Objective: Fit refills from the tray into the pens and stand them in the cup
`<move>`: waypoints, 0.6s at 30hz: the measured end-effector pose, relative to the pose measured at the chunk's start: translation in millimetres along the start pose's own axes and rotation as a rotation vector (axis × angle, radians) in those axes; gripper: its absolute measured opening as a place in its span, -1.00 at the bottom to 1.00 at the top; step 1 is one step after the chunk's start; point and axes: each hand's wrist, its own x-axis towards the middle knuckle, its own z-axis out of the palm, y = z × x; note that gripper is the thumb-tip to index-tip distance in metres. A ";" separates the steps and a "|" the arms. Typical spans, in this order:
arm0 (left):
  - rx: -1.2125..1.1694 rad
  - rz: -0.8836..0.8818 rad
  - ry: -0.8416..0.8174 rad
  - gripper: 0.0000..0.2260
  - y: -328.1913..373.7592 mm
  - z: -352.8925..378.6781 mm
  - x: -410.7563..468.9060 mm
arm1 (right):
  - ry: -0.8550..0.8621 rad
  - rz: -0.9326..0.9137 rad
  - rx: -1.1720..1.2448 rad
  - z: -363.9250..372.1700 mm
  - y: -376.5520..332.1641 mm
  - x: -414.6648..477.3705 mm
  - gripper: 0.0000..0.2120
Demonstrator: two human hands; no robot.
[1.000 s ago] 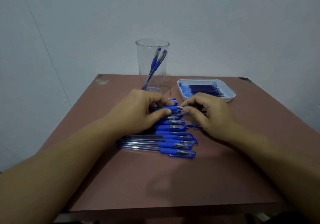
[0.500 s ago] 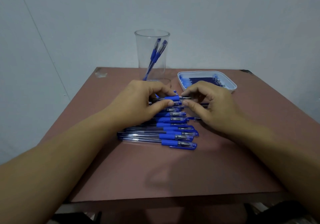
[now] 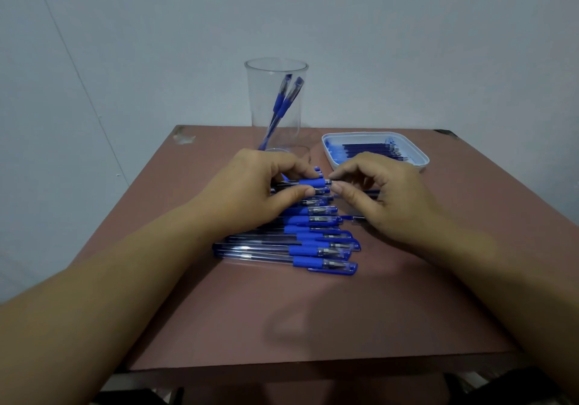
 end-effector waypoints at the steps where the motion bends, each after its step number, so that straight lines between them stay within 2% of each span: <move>1: 0.002 -0.002 0.002 -0.84 -0.3 0.1 -0.1 | -0.002 -0.008 0.002 -0.6 -0.8 -0.2 -0.88; 4: -0.011 -0.004 0.027 -0.84 -1.3 -0.2 0.1 | 0.009 -0.003 0.015 -2.5 -1.8 -0.7 -0.81; 11: 0.004 0.009 0.014 -0.84 -1.1 -0.4 0.9 | 0.027 -0.024 -0.038 -1.4 5.1 1.7 -0.81; 14: 0.029 0.013 0.015 -0.83 -3.0 -0.2 1.5 | 0.011 -0.024 -0.024 -0.8 4.4 1.4 -0.90; 18: 0.020 0.023 0.028 -0.84 -3.0 0.5 2.0 | 0.012 0.002 0.030 -2.8 1.0 -0.2 -0.85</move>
